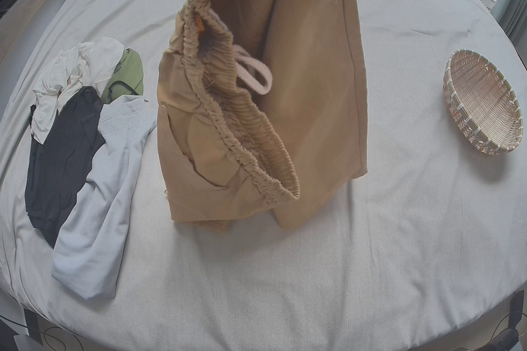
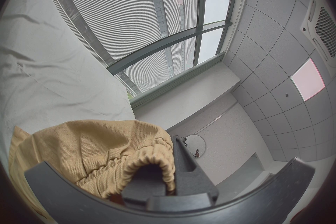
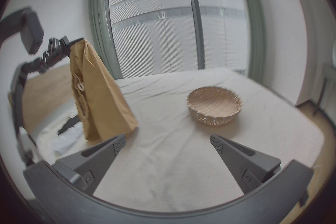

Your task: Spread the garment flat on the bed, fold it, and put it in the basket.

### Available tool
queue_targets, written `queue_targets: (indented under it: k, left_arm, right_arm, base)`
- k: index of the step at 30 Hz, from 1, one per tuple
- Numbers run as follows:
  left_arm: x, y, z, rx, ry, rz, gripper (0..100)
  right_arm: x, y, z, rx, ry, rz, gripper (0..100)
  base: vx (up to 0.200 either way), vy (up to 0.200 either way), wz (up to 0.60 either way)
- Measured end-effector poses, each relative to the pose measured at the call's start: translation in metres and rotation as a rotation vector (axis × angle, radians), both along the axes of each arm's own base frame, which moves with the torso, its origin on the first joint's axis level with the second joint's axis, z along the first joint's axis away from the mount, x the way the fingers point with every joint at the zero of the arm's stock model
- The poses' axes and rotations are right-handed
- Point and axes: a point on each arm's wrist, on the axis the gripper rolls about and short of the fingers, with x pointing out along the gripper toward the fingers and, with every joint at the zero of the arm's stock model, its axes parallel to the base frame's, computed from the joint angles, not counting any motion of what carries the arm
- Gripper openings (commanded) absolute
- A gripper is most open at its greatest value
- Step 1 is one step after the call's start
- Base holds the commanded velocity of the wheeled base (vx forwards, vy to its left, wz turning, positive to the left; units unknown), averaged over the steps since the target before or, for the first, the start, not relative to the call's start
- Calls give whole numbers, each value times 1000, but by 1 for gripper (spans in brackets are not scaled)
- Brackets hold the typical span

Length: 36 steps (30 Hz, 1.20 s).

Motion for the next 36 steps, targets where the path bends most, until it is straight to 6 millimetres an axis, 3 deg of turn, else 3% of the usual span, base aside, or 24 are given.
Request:
queue_targets:
  k: [7, 14, 24, 29, 36]
  left_arm:
    - [1, -2, 1, -7, -6, -5, 0]
    - [2, -4, 2, -11, -10, -8, 0]
    - [3, -6, 2, -16, -15, -9, 0]
    - [3, -6, 3, -18, -17, -10, 0]
    - [0, -6, 4, -23, -21, -19, 0]
  right_arm:
    - [46, 7, 24, 155, 133, 205, 100]
    - [111, 26, 33, 208, 218, 339, 100]
    - [188, 66, 2, 210, 361, 453, 100]
    - [217, 88, -15, 209, 331, 505, 100]
    - [242, 114, -37, 203, 321, 562, 100]
  base:
    - [0, 0, 0]
    - [0, 0, 0]
    - [0, 0, 0]
    - [0, 0, 0]
    - [0, 0, 0]
